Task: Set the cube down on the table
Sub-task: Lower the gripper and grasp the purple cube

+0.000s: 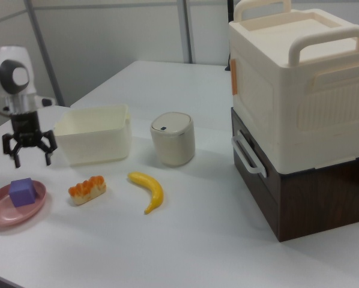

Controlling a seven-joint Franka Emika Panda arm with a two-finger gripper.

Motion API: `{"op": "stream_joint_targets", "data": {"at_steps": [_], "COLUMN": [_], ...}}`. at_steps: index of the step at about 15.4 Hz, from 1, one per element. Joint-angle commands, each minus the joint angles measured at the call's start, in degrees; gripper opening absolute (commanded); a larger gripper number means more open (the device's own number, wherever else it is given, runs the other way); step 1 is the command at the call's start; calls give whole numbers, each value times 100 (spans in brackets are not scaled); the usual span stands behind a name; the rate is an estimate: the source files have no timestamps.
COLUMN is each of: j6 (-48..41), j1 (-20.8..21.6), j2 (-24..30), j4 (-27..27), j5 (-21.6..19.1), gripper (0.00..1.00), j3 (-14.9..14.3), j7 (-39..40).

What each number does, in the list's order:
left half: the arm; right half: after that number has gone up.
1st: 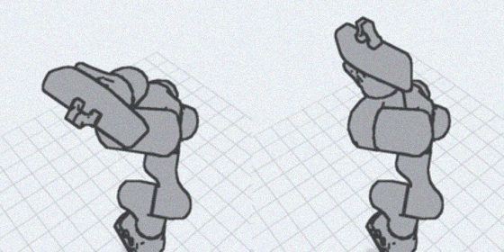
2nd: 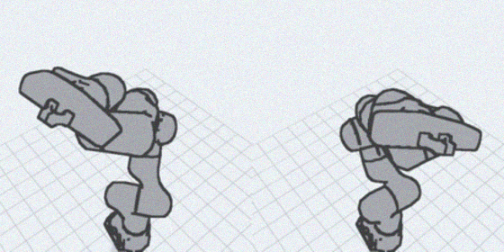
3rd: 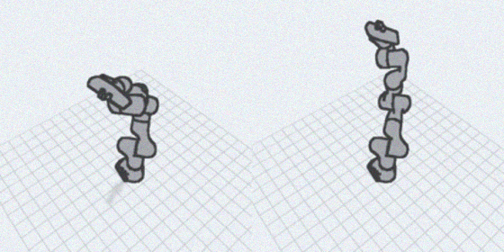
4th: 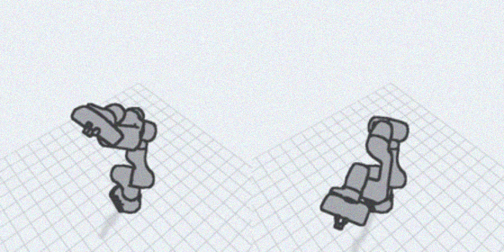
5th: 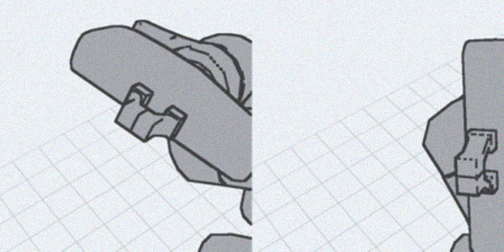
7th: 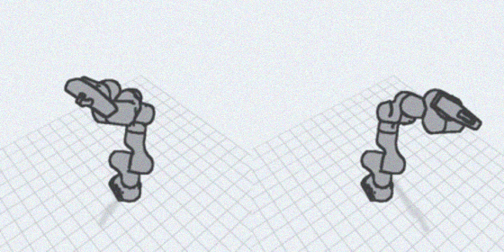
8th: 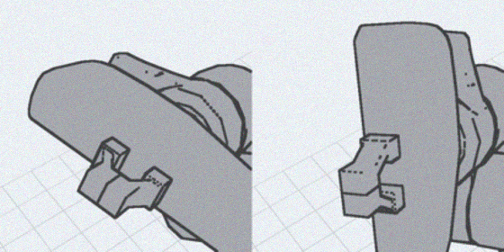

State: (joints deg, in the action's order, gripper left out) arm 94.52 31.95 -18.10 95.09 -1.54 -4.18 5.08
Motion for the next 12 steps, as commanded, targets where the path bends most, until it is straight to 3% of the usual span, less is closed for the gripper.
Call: {"op": "stream_joint_targets", "data": {"at_steps": [1, 4, 9, 12], "j6": [-100, -100, 136, 172], "j1": [408, 602, 883, 875], "j2": [-281, -334, -642, -677], "j4": [88, 97, 79, 79], "j5": [-101, -101, -40, -13], "gripper": [100, 100, 99, 67], "j3": [-100, -100, -109, -109], "j7": [388, 731, 662, 705]}}
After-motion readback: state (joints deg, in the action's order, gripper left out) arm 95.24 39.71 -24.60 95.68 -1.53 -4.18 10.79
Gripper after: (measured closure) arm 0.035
